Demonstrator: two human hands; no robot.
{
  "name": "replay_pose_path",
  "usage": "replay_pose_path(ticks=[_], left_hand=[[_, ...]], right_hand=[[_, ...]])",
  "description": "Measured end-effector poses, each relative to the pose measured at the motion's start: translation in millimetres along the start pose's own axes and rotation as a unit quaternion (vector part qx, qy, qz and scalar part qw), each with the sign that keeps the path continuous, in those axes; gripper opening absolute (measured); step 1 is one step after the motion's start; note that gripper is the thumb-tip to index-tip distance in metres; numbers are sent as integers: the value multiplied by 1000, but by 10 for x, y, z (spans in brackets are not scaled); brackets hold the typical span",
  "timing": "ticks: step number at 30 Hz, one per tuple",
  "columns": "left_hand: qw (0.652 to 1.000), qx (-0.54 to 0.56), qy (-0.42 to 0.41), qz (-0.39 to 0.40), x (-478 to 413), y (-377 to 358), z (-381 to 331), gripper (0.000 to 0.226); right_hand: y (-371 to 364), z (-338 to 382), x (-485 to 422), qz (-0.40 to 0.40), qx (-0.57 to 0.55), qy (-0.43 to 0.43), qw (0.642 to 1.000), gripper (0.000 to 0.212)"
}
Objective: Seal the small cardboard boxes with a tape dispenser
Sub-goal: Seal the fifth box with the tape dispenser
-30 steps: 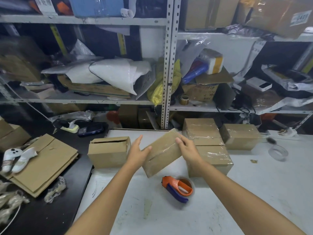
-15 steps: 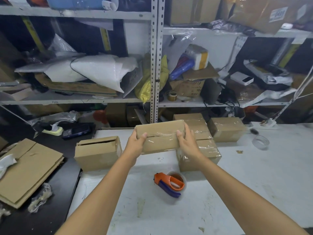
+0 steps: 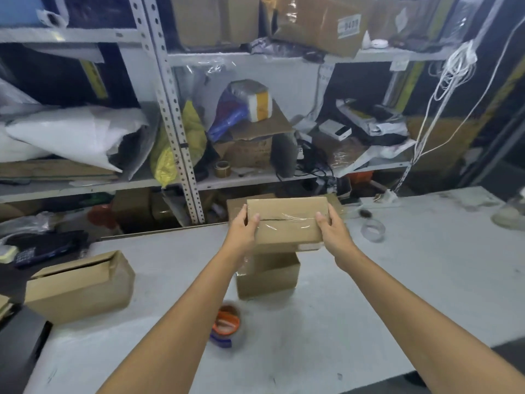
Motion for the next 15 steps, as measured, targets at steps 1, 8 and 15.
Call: replay_pose_path(ticks=[1,8,15], left_hand=[[1000,-5,2,2,-51,-248,3,54],[999,-25,35,-3,-586,-1553,472,68],[999,-28,32,-14,-944,-2288,220,57]], right_hand=[[211,-111,-101,2,9,-10,1000,44],[1243,-790,-651,23,-7,-72,997,48],[1784,-1227,-1316,8,-11,-98,995,42]])
Point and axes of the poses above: each hand's wrist, its own x-axis away from the middle knuckle, its own y-axis out of the back of the hand, z = x × y, the point moved 3 cm from there along -x, towards the middle knuckle, and after that the axes turned 1 degree about y, right-handed, at the moved point
